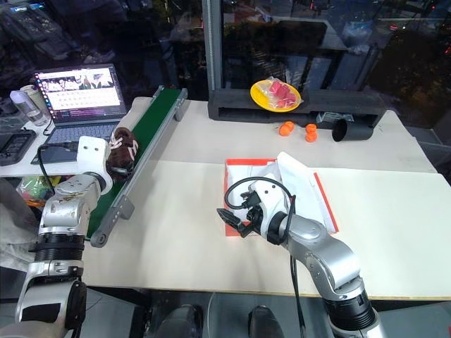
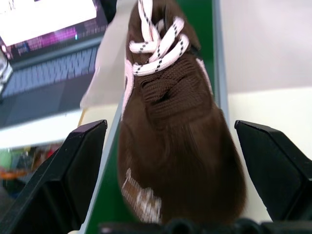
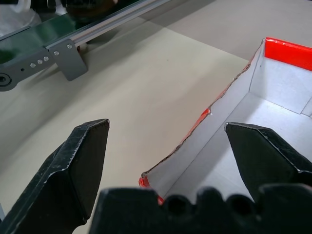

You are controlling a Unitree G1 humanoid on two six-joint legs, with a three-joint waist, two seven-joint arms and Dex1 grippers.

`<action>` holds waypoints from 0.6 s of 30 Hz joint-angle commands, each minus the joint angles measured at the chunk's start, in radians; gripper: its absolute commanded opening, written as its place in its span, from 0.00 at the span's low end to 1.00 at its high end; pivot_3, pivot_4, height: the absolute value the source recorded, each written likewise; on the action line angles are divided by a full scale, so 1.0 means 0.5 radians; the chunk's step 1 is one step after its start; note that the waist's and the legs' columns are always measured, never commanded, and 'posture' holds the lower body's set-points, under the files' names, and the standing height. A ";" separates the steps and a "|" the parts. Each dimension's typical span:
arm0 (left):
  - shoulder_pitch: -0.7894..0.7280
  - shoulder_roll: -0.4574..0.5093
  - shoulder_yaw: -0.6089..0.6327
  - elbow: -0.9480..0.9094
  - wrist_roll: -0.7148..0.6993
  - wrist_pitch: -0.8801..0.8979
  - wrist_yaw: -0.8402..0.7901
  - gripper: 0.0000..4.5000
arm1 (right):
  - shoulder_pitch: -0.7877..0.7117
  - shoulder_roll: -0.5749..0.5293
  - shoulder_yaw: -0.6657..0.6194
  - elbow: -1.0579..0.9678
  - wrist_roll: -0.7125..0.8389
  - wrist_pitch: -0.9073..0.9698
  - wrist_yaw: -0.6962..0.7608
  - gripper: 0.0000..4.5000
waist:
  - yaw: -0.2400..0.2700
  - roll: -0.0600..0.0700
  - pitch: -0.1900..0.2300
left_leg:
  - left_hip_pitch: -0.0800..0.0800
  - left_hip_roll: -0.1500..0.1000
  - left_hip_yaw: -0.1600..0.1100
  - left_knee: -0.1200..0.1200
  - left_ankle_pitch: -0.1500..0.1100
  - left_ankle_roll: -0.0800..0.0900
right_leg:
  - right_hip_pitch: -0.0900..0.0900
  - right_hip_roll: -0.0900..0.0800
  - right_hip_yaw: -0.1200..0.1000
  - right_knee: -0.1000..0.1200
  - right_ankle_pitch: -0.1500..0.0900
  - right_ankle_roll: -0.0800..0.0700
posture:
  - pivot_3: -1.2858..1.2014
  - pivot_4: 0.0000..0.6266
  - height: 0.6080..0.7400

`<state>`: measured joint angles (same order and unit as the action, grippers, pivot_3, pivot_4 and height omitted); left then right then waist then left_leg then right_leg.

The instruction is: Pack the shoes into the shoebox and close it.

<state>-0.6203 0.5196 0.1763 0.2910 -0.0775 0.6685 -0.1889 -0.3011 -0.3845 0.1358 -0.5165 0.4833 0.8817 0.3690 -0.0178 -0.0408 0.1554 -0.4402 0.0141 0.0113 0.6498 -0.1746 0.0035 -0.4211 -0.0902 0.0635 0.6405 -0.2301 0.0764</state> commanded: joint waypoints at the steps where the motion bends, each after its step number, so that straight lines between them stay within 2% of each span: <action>1: -0.001 0.016 -0.020 -0.061 0.002 0.165 -0.024 0.94 | -0.043 0.017 -0.047 -0.056 0.012 -0.005 -0.007 1.00 | 0.000 0.000 0.000 | 0.000 0.000 0.000 0.000 0.000 0.000 | 0.000 0.000 0.000 0.000 0.000 0.000 | 0.52 0.24 0.96; 3: 0.001 0.007 -0.015 -0.067 -0.003 0.197 -0.019 0.84 | -0.044 0.022 -0.049 -0.061 0.011 -0.003 -0.012 1.00 | 0.002 0.000 0.000 | 0.001 0.000 0.000 0.000 0.000 0.000 | 0.000 0.000 0.000 0.001 0.000 0.000 | 0.52 0.24 0.96; 6: 0.006 0.001 -0.020 -0.090 -0.008 0.221 -0.038 0.62 | -0.033 0.022 -0.054 -0.071 0.008 -0.002 -0.020 1.00 | 0.005 0.001 0.000 | 0.002 0.000 0.000 0.000 0.000 0.000 | 0.001 0.000 0.000 0.002 0.000 0.000 | 0.52 0.24 0.96; 10: -0.006 -0.008 -0.017 -0.097 -0.012 0.250 -0.048 0.39 | -0.030 0.024 -0.061 -0.074 0.007 0.000 -0.032 1.00 | 0.005 0.001 0.000 | 0.007 0.001 0.000 0.000 0.001 -0.002 | 0.004 0.001 0.000 0.004 0.001 -0.002 | 0.52 0.24 0.96; 18: -0.038 -0.028 0.008 -0.065 -0.020 0.266 -0.033 0.39 | -0.030 0.024 -0.071 -0.077 0.013 0.002 -0.048 1.00 | 0.006 0.001 0.000 | 0.008 0.001 -0.001 0.000 0.004 -0.004 | 0.004 0.002 0.000 0.005 0.002 -0.003 | 0.52 0.24 0.96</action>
<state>-0.6287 0.5118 0.1729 0.2398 -0.0830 0.7902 -0.2087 -0.3057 -0.3741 0.1298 -0.5167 0.4837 0.8827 0.3476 -0.0150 -0.0405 0.1552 -0.4363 0.0146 0.0106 0.6498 -0.1727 0.0014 -0.4193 -0.0892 0.0636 0.6432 -0.2293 0.0750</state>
